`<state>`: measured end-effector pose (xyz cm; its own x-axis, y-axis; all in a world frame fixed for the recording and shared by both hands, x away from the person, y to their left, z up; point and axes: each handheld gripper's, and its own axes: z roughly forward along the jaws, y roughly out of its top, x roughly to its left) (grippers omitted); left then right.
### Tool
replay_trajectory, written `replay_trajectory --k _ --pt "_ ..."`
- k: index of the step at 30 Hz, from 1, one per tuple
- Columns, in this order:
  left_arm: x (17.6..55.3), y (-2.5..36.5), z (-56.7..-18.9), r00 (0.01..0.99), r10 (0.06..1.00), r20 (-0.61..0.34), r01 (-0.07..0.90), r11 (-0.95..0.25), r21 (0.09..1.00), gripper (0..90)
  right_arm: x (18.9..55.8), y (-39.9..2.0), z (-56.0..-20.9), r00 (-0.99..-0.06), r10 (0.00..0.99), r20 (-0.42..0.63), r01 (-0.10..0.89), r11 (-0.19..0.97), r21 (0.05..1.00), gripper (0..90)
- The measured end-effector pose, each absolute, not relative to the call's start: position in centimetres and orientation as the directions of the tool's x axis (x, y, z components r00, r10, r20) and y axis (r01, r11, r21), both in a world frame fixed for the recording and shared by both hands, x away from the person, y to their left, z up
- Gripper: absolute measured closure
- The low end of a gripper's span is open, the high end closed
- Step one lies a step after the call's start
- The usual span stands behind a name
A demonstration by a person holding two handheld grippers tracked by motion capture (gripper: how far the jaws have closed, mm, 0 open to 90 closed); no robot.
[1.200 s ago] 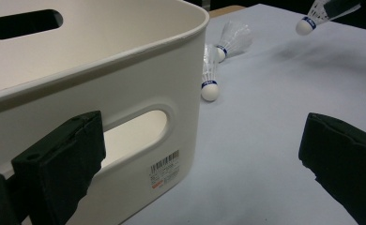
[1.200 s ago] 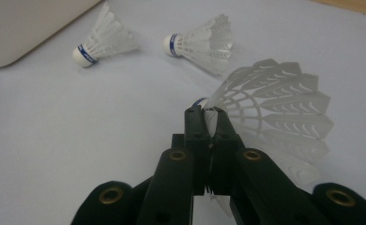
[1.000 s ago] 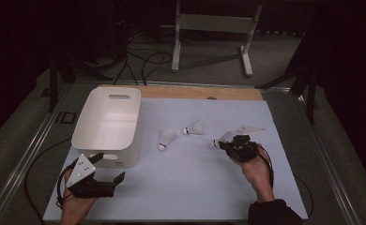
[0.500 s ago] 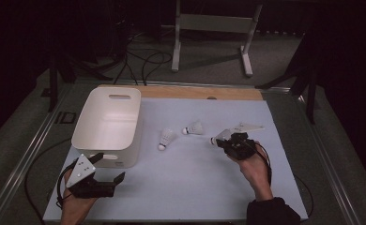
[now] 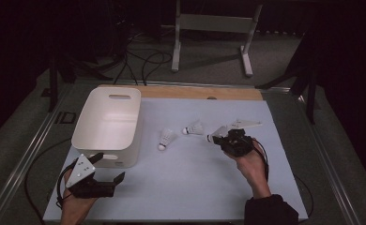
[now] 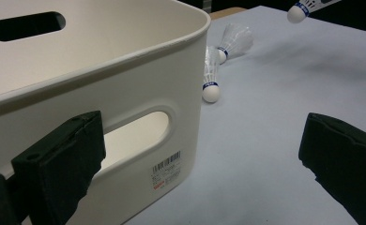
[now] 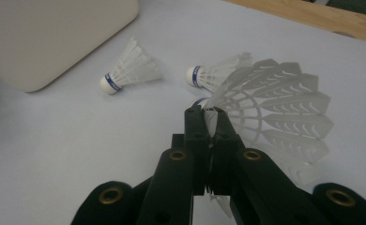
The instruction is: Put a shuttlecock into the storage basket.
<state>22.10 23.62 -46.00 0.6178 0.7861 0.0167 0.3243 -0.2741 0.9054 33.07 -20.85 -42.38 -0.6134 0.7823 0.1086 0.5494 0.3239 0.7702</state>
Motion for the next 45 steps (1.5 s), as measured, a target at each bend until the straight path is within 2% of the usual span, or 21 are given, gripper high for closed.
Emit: replay_trajectory --k 45 --pt "22.1 23.6 -45.9 0.612 0.791 0.021 0.318 -0.271 0.909 1.5 34.3 -17.4 -40.5 -0.665 0.739 0.110 0.510 0.342 0.789 88.8"
